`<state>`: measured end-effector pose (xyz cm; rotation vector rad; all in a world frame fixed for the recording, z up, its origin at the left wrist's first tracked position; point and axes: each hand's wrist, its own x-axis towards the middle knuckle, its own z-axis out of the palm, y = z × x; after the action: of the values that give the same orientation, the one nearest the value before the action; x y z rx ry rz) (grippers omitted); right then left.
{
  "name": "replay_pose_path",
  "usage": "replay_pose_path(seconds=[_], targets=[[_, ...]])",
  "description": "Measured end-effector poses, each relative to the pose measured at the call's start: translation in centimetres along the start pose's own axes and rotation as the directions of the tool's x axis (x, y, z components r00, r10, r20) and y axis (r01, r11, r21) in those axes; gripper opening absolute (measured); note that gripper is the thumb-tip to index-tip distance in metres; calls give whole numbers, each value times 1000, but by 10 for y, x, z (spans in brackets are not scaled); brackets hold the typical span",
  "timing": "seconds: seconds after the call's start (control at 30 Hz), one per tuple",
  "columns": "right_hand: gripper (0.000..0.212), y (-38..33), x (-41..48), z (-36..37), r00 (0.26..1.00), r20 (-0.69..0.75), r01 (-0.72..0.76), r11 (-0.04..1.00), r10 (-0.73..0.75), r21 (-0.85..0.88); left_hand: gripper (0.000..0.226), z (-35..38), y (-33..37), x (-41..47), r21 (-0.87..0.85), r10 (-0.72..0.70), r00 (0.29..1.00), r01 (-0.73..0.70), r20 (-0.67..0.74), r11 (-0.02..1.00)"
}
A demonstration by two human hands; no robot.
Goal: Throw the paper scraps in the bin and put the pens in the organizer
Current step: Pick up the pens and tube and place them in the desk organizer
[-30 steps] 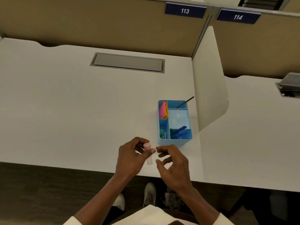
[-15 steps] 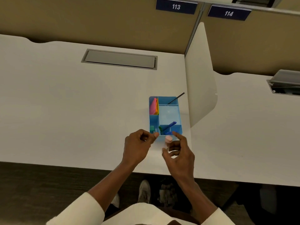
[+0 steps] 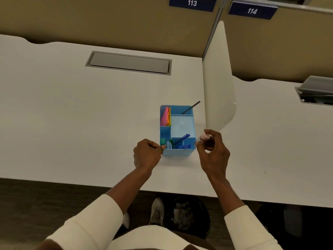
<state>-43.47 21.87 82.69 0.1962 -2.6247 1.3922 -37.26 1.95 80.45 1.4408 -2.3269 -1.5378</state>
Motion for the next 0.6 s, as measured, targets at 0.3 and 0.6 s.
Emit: replay_pose_path(seconds=[0.3, 0.6], targets=[[46, 17, 1, 11, 989, 132, 79, 992, -65, -103, 35, -1, -3, 6, 113, 19, 1000, -16, -25, 994], [38, 25, 1, 21, 989, 112, 116, 973, -95, -199, 43, -2, -10, 6, 153, 13, 1000, -9, -25, 988]])
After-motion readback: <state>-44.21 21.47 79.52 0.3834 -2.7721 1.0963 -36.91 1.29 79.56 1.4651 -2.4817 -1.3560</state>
